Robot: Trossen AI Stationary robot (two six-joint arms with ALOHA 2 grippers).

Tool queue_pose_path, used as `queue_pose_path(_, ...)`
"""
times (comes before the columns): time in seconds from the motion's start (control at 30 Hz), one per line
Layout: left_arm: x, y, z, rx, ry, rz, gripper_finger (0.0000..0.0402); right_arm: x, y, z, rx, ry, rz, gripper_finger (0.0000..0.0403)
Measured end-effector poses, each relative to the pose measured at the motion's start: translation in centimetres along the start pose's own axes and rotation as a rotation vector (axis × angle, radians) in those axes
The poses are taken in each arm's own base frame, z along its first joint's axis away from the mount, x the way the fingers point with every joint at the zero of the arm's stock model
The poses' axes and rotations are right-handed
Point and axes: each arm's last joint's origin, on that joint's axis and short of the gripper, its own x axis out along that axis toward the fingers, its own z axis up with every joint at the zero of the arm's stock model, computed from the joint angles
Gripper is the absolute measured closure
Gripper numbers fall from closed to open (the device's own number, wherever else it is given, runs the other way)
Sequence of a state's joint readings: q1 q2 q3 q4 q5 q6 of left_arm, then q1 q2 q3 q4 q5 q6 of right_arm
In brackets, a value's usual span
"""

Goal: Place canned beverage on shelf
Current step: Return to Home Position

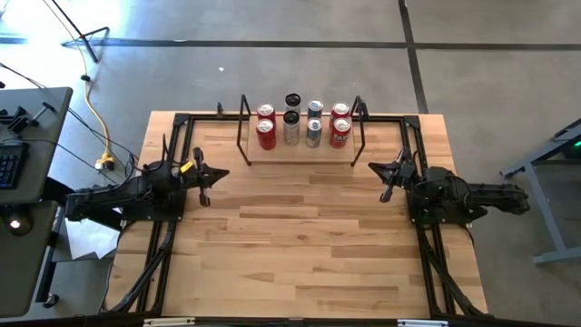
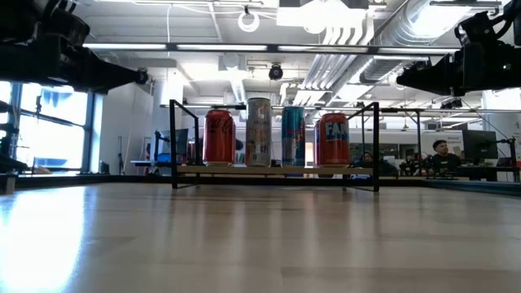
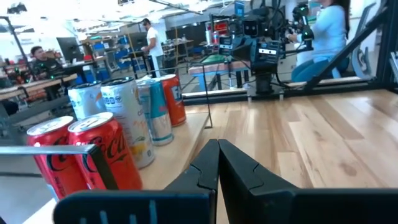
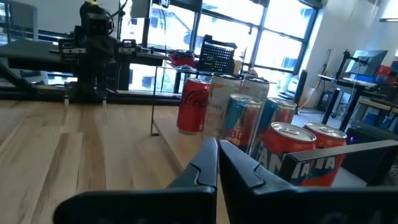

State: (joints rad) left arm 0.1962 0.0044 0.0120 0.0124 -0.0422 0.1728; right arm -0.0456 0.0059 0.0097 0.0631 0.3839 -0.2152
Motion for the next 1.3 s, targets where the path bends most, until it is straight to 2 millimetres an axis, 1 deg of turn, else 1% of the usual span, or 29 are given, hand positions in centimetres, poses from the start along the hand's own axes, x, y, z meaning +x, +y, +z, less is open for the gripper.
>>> queue_pose_path(0.23,0.05,0.02,-0.07,-0.059,0.009,0.004,0.0400,0.00,0.00,-0.01,0.005,0.001,0.000,0.0403)
queue_pose_path(1.3,0.05,0.02,-0.07,-0.057,0.009,0.004,0.0396,0.00,0.01,0.00,0.004,0.002,0.002,0.0402)
